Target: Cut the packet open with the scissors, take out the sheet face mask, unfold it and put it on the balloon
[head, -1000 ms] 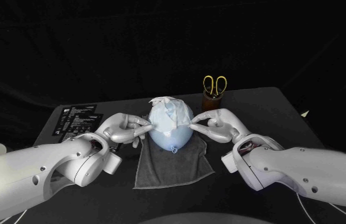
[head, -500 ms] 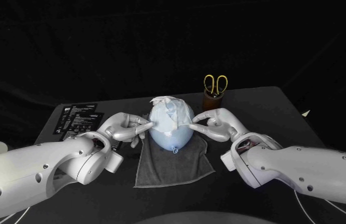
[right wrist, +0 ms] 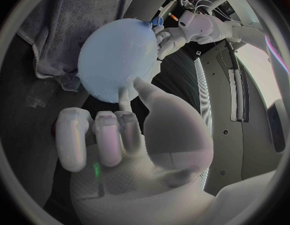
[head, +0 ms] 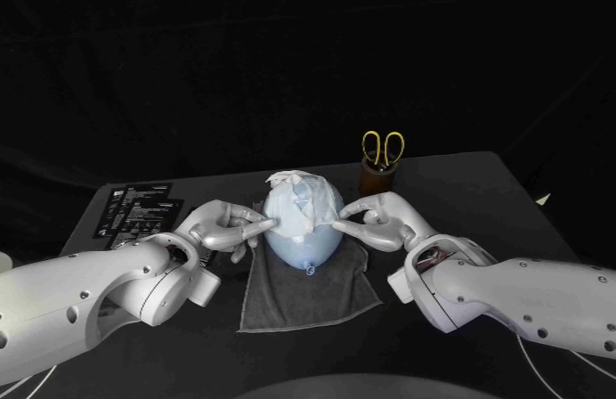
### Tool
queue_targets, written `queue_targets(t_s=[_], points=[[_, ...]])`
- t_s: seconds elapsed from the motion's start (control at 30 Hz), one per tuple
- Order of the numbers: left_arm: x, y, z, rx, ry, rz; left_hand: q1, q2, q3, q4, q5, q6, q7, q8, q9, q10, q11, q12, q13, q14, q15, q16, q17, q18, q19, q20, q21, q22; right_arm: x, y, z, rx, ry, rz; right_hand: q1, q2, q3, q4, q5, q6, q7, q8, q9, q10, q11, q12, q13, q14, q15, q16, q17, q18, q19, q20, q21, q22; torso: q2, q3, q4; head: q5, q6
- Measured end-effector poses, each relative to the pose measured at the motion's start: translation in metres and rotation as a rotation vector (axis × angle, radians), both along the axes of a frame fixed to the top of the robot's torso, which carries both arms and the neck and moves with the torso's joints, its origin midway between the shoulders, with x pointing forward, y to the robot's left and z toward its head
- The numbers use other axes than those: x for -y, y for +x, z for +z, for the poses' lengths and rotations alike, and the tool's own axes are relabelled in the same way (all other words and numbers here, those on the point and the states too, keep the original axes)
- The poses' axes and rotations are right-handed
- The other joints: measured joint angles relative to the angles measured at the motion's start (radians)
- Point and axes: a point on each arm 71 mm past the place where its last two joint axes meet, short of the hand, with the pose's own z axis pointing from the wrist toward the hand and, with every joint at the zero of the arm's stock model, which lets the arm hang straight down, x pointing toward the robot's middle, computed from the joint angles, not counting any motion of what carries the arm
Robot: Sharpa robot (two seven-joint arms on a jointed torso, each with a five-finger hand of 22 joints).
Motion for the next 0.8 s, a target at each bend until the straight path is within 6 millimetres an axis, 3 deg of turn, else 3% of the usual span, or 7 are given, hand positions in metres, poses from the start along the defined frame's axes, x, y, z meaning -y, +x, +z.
queue_targets(t_s=[0.23,0.5,0.57,0.67,0.8], points=[[0.0034,0.0003,-0.0007,-0.001,0.019,-0.006,0.055,0.003,-0.01,-0.004,0.0,0.012,-0.006,0.004,0.002,0.005,-0.005,0.005,0.002,0.003,-0.004,0.01,0.015,0.0,0.003,-0.004,0.01,0.015,-0.0036,0.0002,-0.0007,-0.002,-0.002,0.001,0.021,0.021,-0.003,0.003,0.0,0.024,-0.01,0.006,-0.001,0.005,-0.006,0.0,-0.001,-0.003,-0.003,0.0,0.0,0.0,0.003,-0.003,0.0,0.0,0.0,0.0005,-0.0009,0.0,-0.002],[0.0071,0.0004,-0.001,0.004,0.037,-0.02,0.129,0.023,-0.003,-0.01,0.0,0.029,-0.01,0.005,0.002,0.011,-0.011,0.005,0.002,0.007,-0.007,0.027,0.038,0.0,0.007,-0.007,0.025,0.032,-0.0057,0.0012,-0.0014,-0.002,-0.007,-0.004,0.073,0.069,0.033,-0.024,0.0,0.067,-0.034,0.022,0.003,0.003,-0.028,-0.001,0.0,0.0,-0.019,0.0,-0.001,0.0,0.006,-0.016,0.001,0.0,0.0,0.0,-0.0005,0.0,-0.005],[0.0076,0.0004,-0.0009,0.006,0.04,-0.022,0.147,0.025,0.001,-0.011,0.0,0.035,-0.017,0.005,0.002,0.011,-0.011,0.005,0.002,0.007,-0.007,0.035,0.045,0.0,0.008,-0.009,0.025,0.036,-0.006,0.0013,-0.0014,-0.001,-0.007,-0.005,0.087,0.071,0.041,-0.032,0.0,0.077,-0.041,0.026,0.006,0.002,-0.031,-0.001,0.0,0.0,-0.026,0.0,-0.001,0.0,0.008,-0.019,0.006,0.0,0.0,0.0,-0.0005,0.0,-0.006],[0.0081,0.0004,-0.0008,0.01,0.044,-0.025,0.162,0.04,0.01,-0.007,0.0,0.049,-0.019,0.007,0.0,0.018,-0.018,0.005,0.002,0.005,-0.01,0.042,0.059,-0.015,0.012,-0.013,0.032,0.043,-0.0065,0.0014,-0.0015,0.0,-0.009,-0.006,0.105,0.069,0.058,-0.049,-0.001,0.092,-0.049,0.037,0.008,0.004,-0.043,-0.002,0.0,-0.001,-0.035,0.001,-0.001,0.0,0.007,-0.028,0.006,-0.001,0.0,0.0001,-0.0002,0.0,-0.007],[0.0083,0.0005,-0.0007,0.013,0.045,-0.023,0.2,0.063,0.04,-0.008,0.0,0.069,-0.029,0.009,-0.003,0.026,-0.023,0.005,0.002,0.005,-0.017,0.054,0.065,-0.015,0.012,-0.013,0.039,0.049,-0.0069,0.0015,-0.0013,0.003,-0.01,-0.006,0.119,0.074,0.078,-0.07,-0.003,0.095,-0.052,0.046,0.017,0.004,-0.043,-0.002,0.0,0.0,-0.036,0.0,-0.001,0.0,0.007,-0.028,0.006,-0.001,0.0,-0.0002,-0.0002,0.003,-0.009]])
